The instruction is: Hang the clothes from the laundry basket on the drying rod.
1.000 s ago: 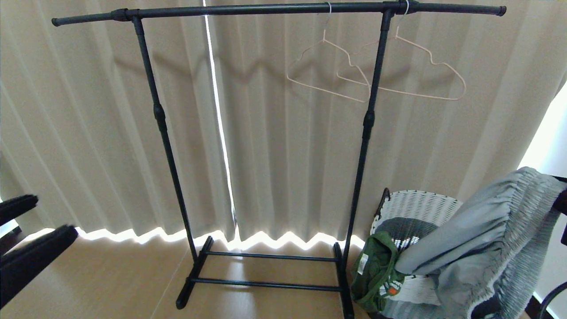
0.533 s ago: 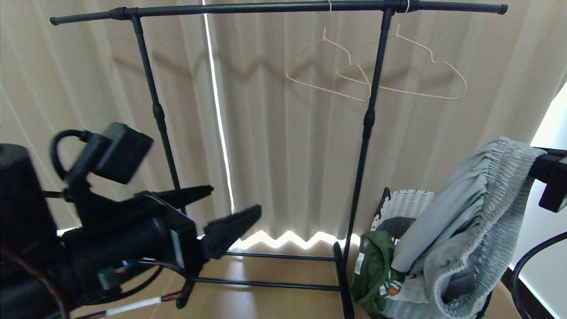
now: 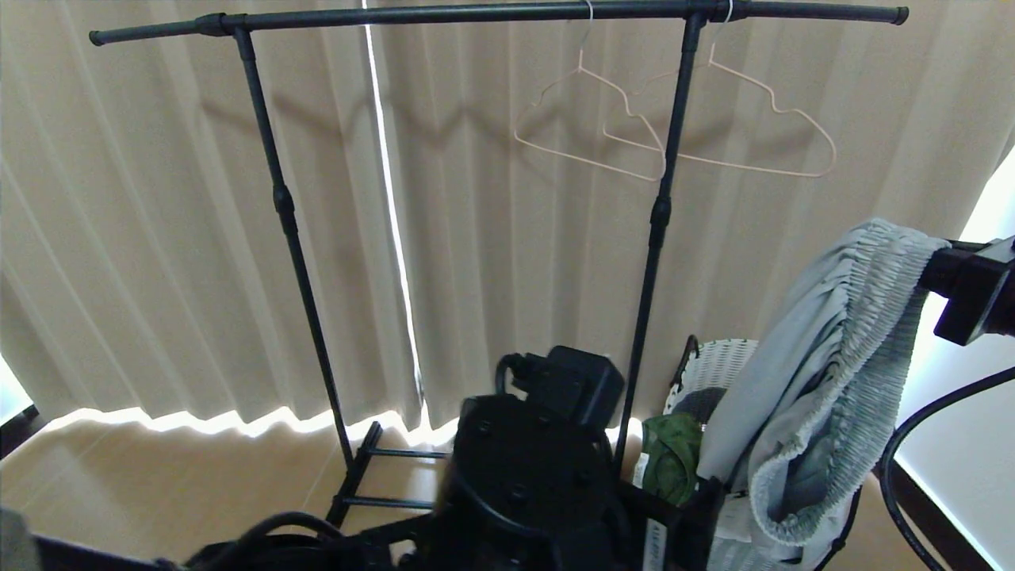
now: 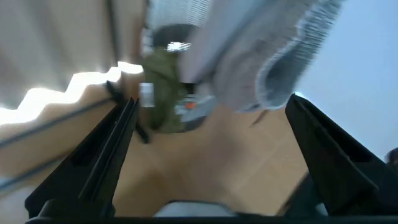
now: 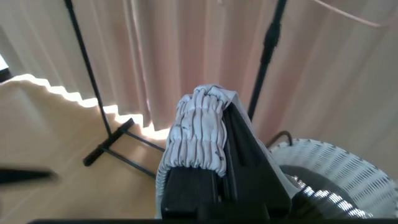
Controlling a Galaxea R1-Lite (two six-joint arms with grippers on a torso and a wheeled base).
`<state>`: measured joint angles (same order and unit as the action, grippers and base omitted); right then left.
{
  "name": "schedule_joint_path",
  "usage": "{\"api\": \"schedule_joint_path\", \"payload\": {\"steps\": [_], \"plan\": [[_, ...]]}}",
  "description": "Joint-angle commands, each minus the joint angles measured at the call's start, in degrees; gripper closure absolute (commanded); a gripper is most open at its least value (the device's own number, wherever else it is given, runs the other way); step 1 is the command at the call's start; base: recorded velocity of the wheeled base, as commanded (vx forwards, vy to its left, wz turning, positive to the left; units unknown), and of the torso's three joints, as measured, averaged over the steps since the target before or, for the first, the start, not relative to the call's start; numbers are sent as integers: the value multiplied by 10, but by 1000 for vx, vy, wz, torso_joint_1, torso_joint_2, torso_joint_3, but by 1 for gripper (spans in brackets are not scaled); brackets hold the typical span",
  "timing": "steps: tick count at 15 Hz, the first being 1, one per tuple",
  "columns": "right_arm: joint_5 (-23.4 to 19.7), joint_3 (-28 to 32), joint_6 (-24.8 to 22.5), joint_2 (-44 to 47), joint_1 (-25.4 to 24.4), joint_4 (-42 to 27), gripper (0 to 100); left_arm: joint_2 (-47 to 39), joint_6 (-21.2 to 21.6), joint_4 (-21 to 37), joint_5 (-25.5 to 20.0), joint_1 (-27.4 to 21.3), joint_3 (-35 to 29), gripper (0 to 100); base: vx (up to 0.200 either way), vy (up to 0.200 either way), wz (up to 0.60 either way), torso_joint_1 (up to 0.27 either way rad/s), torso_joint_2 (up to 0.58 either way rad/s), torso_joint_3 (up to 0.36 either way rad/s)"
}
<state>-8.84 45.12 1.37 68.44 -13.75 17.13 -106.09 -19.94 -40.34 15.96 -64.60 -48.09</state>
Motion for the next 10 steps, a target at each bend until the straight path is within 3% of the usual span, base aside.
{"api": "schedule_joint_path", "payload": {"steps": [1, 4, 10], "plan": [[0, 2, 2, 1, -13, 6, 100, -104, -22, -4, 19, -24, -70, 0, 0, 0, 0, 0, 0, 0], [0, 4, 15, -7, -33, 20, 100, -149, -62, -4, 30, -24, -128, 0, 0, 0, 0, 0, 0, 0], [0, 4, 15, -24, -44, 20, 100, -193, -63, -28, 64, -3, -169, 0, 0, 0, 0, 0, 0, 0]]}}
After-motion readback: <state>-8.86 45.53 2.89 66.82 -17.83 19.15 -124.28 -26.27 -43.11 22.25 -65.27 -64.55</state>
